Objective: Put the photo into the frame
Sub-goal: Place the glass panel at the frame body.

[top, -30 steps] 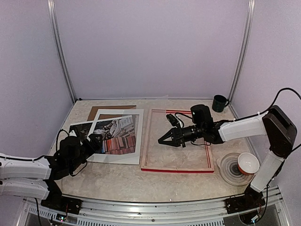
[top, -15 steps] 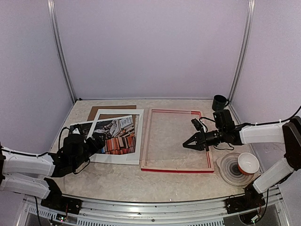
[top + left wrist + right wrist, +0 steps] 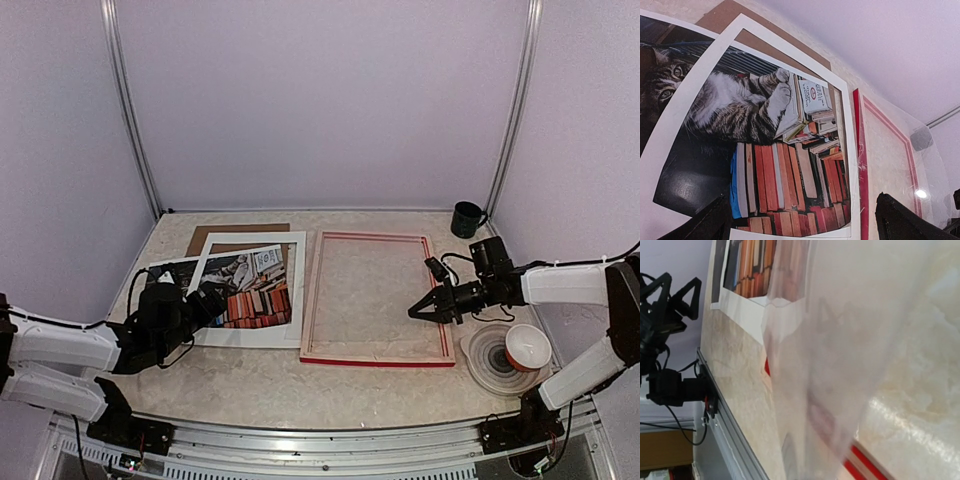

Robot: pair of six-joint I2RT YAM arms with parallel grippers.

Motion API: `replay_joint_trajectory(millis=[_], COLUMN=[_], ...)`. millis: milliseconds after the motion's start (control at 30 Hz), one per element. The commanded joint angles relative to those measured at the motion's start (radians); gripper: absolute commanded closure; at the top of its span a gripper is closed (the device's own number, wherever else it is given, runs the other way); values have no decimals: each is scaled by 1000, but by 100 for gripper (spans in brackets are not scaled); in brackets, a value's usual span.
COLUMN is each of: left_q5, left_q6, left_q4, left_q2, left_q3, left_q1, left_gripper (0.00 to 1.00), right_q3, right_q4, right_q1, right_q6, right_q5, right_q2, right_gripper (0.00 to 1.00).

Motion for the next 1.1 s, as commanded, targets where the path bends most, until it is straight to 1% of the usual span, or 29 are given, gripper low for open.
replay_joint_trajectory(millis=[0,233,500,667,767,900,1067], left_q5=[8,14,24,27,30,30,36], left_q6=[17,19,18,14,11,8,12], left_q4=[28,53,68,77,82,88,93], left_q2=[19,44,67,77,84,89,104], left_q3=[33,33,30,25,26,28,42], left_q1=[-12,-13,-15,-18,-21,-29,-33], left_gripper=[1,1,1,1,1,1,1], right_q3=[3,12,46,67,77,67,50], right_q4=[-30,-52,-120,-156,-175,-159,-165], right_q1=[-10,-10,-14,-27,-44,-61,-64], right_q6=[-53,-78,-127,-164,-173,-154,-146], right_q5=[-1,39,111,127,112,76,49], right_q2=[-22,-3,14,27,29,28,27], right_gripper=[100,100,100,100,100,100,100])
